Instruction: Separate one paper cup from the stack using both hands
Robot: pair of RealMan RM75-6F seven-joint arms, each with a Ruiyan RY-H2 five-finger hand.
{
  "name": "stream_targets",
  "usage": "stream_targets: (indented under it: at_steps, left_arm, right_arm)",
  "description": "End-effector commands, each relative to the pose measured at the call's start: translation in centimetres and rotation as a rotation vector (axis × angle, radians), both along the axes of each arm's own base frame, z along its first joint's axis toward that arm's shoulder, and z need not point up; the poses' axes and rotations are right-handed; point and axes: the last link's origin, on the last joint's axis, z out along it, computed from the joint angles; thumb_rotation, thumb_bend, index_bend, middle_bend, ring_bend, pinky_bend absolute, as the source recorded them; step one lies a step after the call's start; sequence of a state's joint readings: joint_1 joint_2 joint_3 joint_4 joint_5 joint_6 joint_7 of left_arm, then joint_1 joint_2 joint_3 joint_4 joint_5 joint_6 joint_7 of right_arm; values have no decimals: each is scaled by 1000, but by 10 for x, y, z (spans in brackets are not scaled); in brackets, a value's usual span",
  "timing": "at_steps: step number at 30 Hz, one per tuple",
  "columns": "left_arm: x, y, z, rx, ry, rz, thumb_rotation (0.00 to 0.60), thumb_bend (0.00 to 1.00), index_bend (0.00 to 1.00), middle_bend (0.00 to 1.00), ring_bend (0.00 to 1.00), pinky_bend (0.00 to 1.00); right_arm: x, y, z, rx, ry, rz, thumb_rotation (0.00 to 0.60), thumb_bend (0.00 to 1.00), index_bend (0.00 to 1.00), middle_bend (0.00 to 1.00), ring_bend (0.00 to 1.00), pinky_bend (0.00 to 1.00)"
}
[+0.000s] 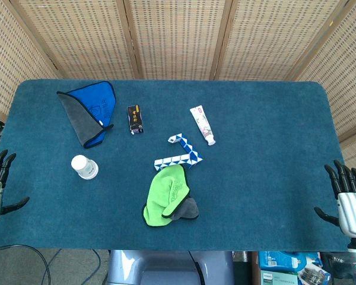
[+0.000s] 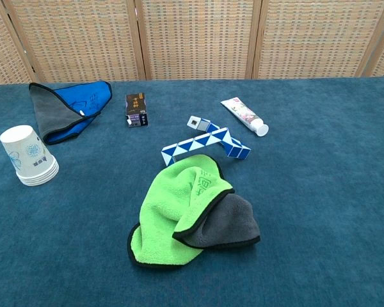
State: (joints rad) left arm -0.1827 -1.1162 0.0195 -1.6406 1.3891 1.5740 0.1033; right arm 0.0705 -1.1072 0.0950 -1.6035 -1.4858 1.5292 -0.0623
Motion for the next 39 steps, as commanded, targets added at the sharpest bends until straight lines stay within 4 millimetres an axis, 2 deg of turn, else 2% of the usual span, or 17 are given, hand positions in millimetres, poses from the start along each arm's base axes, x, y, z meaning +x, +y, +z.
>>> stream_targets:
  at_steps: [1,8,10,13,16,19,24,29,39]
  left_arm:
    - [0,0,0,-2,-1,0,600,72,0,0,0,0]
    - [0,5,-4,-19,0,-11,600,72,0,0,0,0]
    - [0,16,-9,-41,-7,-34,600,74,0,0,0,19]
    - [0,40,-18,-77,-11,-69,600,75,0,0,6,116]
    - [0,69,-30,-139,-17,-112,600,74,1,67,98,213]
    - [1,94,-45,-176,-13,-155,600,75,59,156,174,277]
    - [0,119,-67,-236,30,-169,600,75,143,206,216,309]
    - [3,133,-82,-271,39,-182,600,75,187,232,234,321]
    - [11,144,-103,-342,144,-219,600,75,251,273,268,347]
  right_arm:
    - [0,0,0,1,1,-2,600,0,0,0,0,0]
    - [0,0,1,1,-5,-10,600,0,0,0,0,0]
    - [0,0,2,-2,-9,-11,600,0,0,0,0,0]
    - [0,-1,3,-3,-8,-14,600,0,0,0,0,0]
    - [-1,-2,2,-4,-12,-19,600,0,0,0,0,0]
    - [-5,-4,1,0,-4,-29,600,0,0,0,0,0]
    - [-5,-5,2,-4,-9,-33,600,0,0,0,0,0]
    - [-8,-6,2,-4,-8,-44,600,0,0,0,0,0]
    - [-10,-7,3,-5,-14,-54,600,0,0,0,0,0]
